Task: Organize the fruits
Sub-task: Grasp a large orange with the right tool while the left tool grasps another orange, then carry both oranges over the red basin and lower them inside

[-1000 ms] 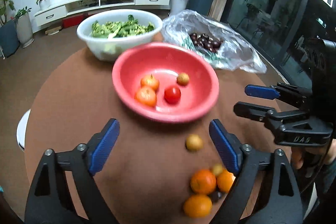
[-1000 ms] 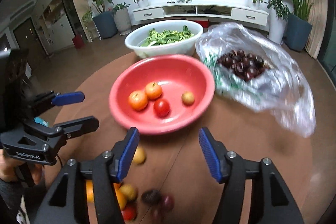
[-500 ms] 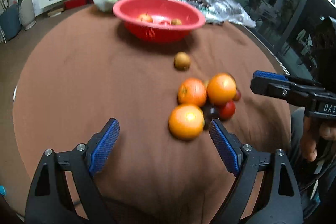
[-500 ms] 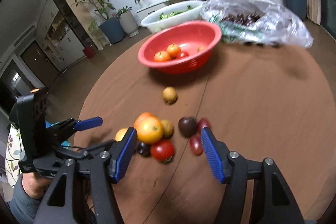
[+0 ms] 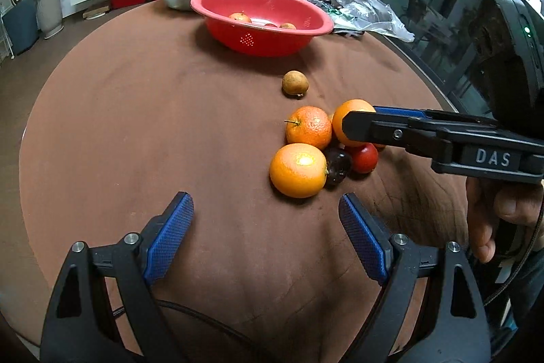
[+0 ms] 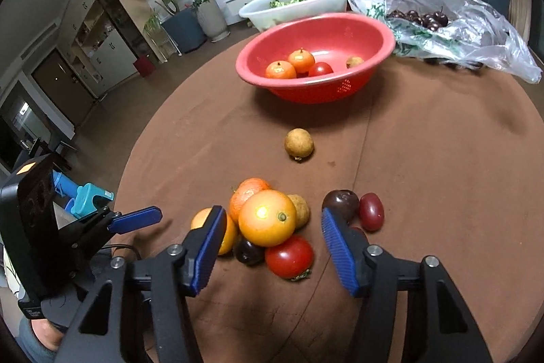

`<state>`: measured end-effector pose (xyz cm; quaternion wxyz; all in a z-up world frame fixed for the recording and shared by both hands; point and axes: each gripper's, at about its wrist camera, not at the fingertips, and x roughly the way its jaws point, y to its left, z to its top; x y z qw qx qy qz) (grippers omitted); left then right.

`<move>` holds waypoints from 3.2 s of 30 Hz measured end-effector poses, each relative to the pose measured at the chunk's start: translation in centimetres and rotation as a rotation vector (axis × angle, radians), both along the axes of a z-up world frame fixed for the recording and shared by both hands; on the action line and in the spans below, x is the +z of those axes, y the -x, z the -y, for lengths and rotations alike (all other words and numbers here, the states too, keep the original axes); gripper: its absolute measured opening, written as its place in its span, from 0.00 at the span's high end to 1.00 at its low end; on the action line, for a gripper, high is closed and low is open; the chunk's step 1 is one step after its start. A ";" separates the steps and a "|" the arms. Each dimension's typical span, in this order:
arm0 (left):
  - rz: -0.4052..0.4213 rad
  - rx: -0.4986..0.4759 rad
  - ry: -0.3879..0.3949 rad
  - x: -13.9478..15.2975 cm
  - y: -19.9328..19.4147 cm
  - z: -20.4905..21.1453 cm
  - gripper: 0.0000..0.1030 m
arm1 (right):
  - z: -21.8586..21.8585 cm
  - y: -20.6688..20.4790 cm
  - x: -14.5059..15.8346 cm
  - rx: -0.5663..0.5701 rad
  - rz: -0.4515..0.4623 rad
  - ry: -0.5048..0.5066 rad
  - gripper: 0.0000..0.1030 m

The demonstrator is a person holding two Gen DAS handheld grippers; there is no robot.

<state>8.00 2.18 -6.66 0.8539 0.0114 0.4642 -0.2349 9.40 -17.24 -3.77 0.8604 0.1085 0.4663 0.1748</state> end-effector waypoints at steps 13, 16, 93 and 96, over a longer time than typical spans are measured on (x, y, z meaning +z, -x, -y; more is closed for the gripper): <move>0.012 -0.047 -0.019 0.1 -0.7 1.3 0.16 | 0.6 0.3 -0.1 0.004 -0.008 -0.056 0.62; 0.018 -0.096 -0.046 0.4 -1.2 2.0 0.23 | 1.7 1.2 0.4 -0.016 0.005 -0.085 0.62; 0.076 -0.184 -0.139 4.0 -20.2 10.8 0.63 | 4.5 -19.1 0.8 -0.070 -0.075 0.014 0.62; 0.061 -0.186 -0.145 3.2 -20.5 11.0 0.63 | 4.1 -19.7 0.2 -0.061 -0.087 0.040 0.62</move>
